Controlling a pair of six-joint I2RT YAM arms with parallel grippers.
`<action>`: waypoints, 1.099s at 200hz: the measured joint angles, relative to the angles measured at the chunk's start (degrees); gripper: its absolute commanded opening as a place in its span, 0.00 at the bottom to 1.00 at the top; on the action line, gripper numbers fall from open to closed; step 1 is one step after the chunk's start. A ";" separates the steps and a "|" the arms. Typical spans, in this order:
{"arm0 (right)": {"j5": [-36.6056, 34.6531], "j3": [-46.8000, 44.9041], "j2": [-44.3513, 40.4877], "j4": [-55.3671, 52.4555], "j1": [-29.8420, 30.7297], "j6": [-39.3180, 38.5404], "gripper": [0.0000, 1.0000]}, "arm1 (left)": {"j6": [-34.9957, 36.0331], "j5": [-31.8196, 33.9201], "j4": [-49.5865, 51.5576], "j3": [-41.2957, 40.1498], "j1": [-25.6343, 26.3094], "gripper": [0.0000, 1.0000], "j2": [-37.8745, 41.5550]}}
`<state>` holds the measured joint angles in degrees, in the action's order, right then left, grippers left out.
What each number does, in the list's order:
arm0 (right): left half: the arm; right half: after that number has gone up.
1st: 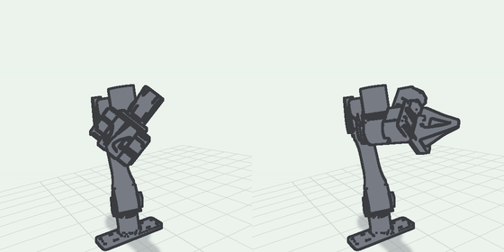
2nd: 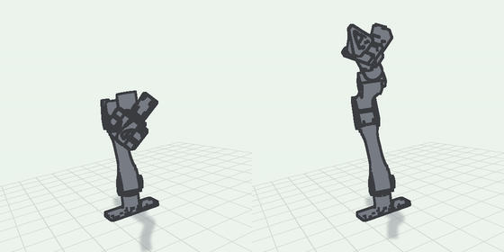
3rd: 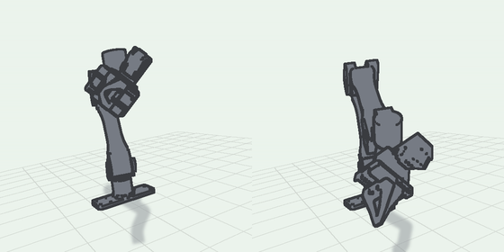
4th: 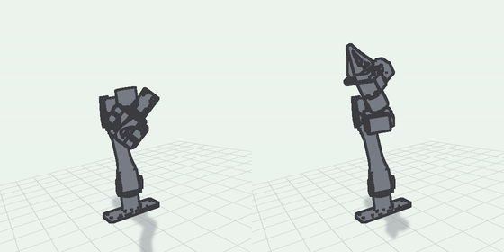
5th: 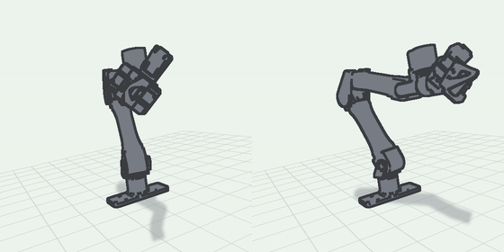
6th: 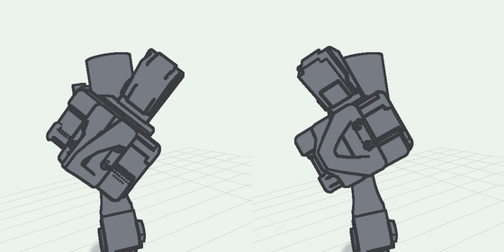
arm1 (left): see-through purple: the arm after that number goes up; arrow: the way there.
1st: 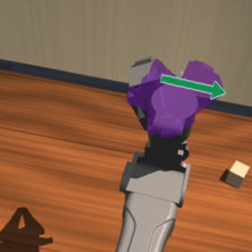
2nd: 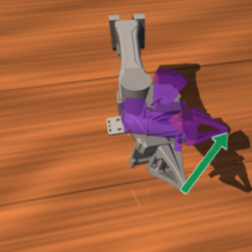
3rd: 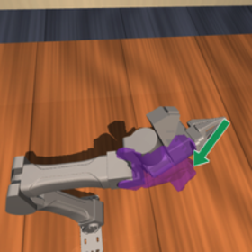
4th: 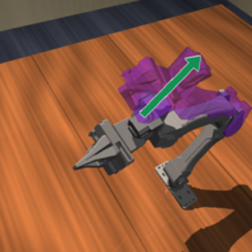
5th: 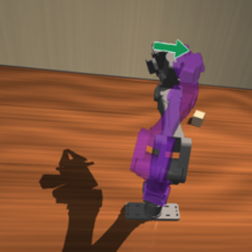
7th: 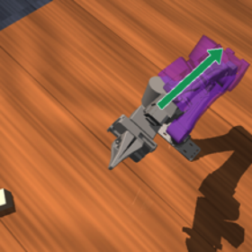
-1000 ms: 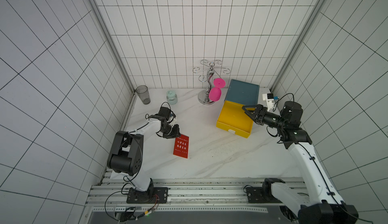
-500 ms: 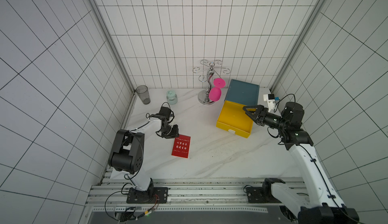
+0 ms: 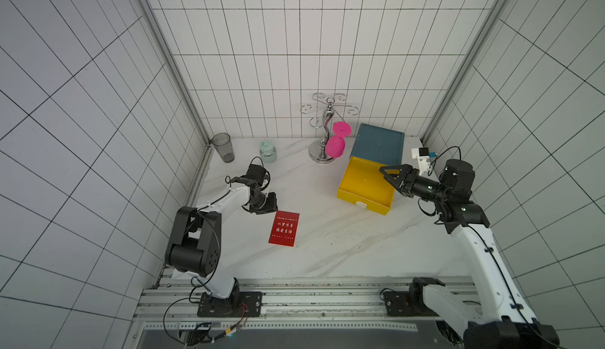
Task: Take the postcards out of the drawer
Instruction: Place the postcard at the center of the board.
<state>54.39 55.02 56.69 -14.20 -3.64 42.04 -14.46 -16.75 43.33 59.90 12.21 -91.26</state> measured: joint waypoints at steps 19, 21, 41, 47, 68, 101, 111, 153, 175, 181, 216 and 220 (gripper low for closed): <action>-1.27 3.17 1.55 -4.81 -1.38 -2.29 0.77 | -0.33 0.00 -0.11 0.57 2.27 0.38 4.85; -1.49 3.74 1.81 -5.38 -1.57 -2.58 0.77 | -0.28 -0.04 -0.15 0.74 2.67 0.39 5.33; -3.63 8.33 3.32 -8.94 -3.17 -4.92 0.77 | -0.09 0.70 -1.11 2.21 6.82 0.41 8.55; -4.33 9.57 3.52 -9.92 -3.50 -5.66 0.77 | -0.15 1.11 -1.18 2.58 7.76 0.41 9.05; -5.51 12.44 3.65 -12.44 -3.89 -8.11 0.77 | -2.21 4.68 -0.15 2.80 7.74 0.44 8.96; -6.29 12.94 3.65 -15.43 -3.91 -10.32 0.77 | -8.90 10.25 2.99 0.44 5.81 0.47 6.16; -6.32 12.90 3.65 -15.96 -3.91 -10.71 0.77 | -11.15 10.62 3.23 -1.60 5.81 0.48 5.99; -6.27 12.07 3.61 -16.57 -4.37 -11.76 0.77 | -19.54 10.25 2.47 -10.16 5.97 0.48 6.21; -6.21 11.19 3.61 -16.87 -4.63 -12.13 0.77 | -22.86 8.46 0.59 -14.19 5.95 0.48 7.76; -6.21 10.97 3.61 -16.90 -4.66 -12.20 0.77 | -23.76 7.82 -0.17 -15.23 5.97 0.48 8.41; -5.86 10.47 3.61 -16.98 -4.68 -12.55 0.77 | -27.74 4.94 -4.42 -19.76 5.97 0.48 11.96; -5.84 10.45 3.61 -16.96 -4.70 -12.55 0.77 | -28.00 4.72 -4.79 -20.06 5.97 0.48 12.07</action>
<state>48.56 65.47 60.29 -31.16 -8.34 29.50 -42.46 -12.03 38.54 39.83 18.17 -79.20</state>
